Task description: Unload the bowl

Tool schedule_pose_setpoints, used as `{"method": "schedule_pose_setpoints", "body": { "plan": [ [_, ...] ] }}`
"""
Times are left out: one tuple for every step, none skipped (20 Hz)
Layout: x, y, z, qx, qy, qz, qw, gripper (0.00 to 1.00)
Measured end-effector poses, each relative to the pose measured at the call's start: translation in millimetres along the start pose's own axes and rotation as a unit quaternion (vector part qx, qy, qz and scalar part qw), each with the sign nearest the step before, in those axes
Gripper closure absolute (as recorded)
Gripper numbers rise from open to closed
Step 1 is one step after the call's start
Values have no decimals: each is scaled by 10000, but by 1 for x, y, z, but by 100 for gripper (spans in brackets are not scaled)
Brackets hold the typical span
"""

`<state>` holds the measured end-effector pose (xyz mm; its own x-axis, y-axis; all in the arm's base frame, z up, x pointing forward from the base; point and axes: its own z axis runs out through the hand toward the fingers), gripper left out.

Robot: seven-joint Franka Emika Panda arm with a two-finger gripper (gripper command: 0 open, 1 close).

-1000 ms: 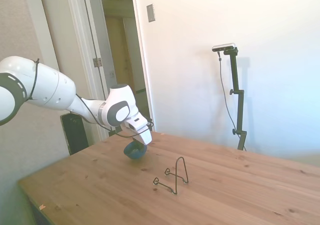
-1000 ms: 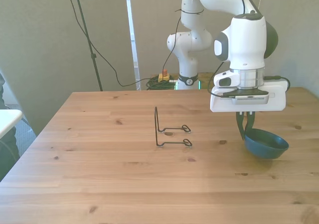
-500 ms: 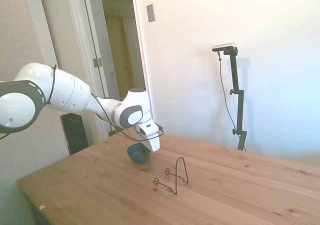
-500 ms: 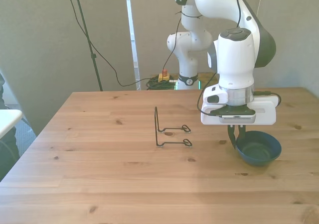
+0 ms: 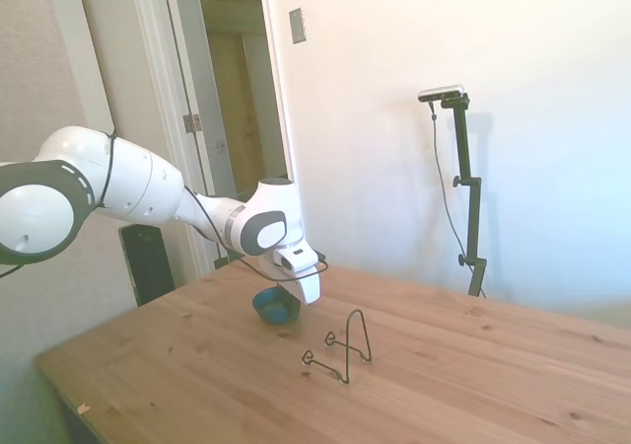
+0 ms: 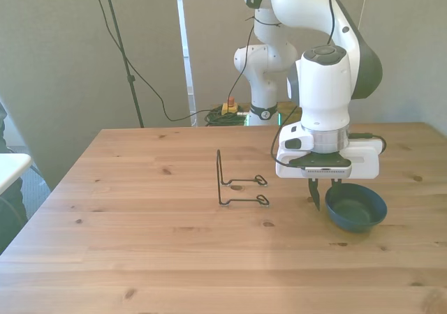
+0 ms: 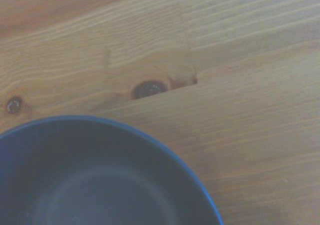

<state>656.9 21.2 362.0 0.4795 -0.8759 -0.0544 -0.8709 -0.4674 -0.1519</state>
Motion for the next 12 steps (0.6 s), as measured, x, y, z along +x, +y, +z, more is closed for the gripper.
{"method": "schedule_pose_setpoints", "body": {
  "plan": [
    [0,0,-1,6,5,-1,10000,0],
    [0,0,-3,22,15,-7,10000,0],
    [0,-1,-7,48,31,-16,10000,0],
    [0,-1,-13,85,51,-32,9999,0],
    [-1,-1,-21,134,80,-48,9999,0],
    [-2,-1,-30,187,111,-68,9997,0],
    [-3,0,-39,235,145,-98,9996,0],
    [-6,4,-48,263,195,-136,9994,0],
    [-9,8,-57,262,267,-189,9991,0],
    [-13,14,-66,240,351,-265,9987,0],
    [-19,21,-73,203,440,-352,9982,0],
    [-26,29,-80,156,526,-449,9975,0]
  ]
}}
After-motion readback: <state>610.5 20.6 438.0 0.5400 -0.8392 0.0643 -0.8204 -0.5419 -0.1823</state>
